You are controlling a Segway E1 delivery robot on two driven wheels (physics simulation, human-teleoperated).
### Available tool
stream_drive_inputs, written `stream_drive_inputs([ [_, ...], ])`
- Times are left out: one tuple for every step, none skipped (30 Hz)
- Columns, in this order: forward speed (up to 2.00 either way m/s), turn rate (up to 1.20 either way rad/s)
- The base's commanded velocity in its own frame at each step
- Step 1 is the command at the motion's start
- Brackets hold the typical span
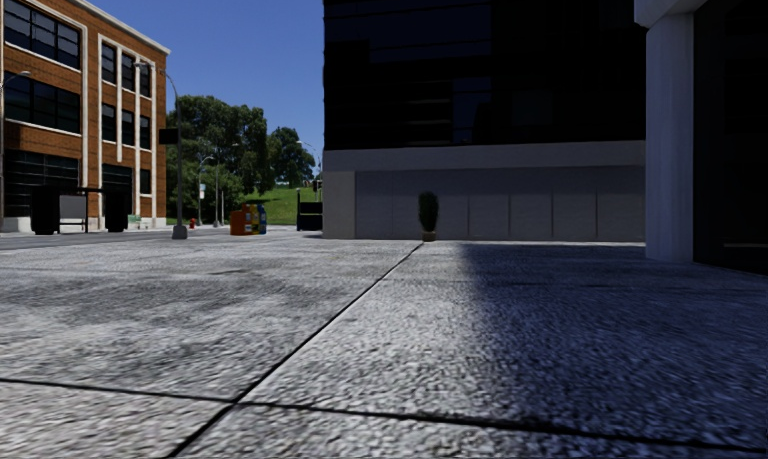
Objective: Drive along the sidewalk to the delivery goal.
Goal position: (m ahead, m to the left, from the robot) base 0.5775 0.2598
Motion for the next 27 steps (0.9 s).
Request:
stream_drive_inputs([
  [1.06, 0.0],
  [0.95, 0.0],
  [0.8, 0.0],
  [0.73, 0.0],
  [0.68, 0.0],
  [0.68, 0.0],
  [0.59, 0.0],
  [0.5, 0.0],
  [0.42, 0.0],
  [0.42, 0.0],
  [0.26, 0.0],
  [0.0, 0.0],
  [0.0, 0.0],
  [0.0, 0.0],
  [0.0, 0.0],
  [0.0, 0.0],
  [0.0, 0.0],
  [0.0, 0.0],
  [0.0, 0.0],
  [0.0, 0.0],
  [0.0, 0.0],
  [0.0, 0.0],
  [0.0, 0.0],
  [0.0, 0.0],
  [0.0, 0.0],
  [0.0, 0.0],
  [0.0, 0.0],
])
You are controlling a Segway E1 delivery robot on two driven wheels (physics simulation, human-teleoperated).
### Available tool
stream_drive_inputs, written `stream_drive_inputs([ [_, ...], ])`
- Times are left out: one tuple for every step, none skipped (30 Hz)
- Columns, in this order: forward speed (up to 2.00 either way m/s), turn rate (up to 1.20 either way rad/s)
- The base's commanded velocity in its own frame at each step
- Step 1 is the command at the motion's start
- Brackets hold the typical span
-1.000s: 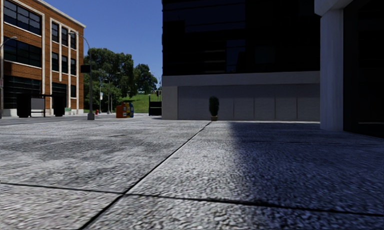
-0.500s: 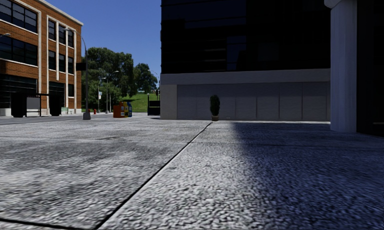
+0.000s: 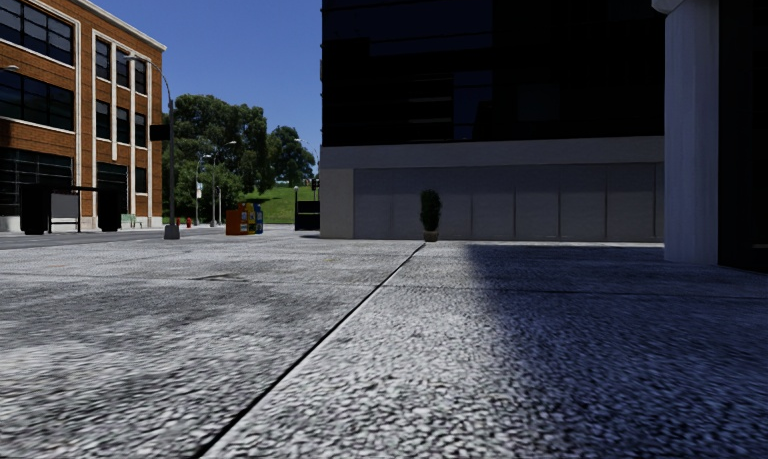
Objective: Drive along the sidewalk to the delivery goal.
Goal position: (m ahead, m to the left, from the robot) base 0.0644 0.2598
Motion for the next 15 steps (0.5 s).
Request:
stream_drive_inputs([
  [0.0, 0.0],
  [0.0, 0.0],
  [0.0, 0.0],
  [0.0, 0.0],
  [0.0, 0.0],
  [0.0, 0.0],
  [0.0, 0.0],
  [0.0, 0.0],
  [0.0, 0.0],
  [0.0, 0.0],
  [0.0, 0.0],
  [0.0, 0.0],
  [0.0, 0.0],
  [0.0, 0.0],
  [0.0, 0.0],
])
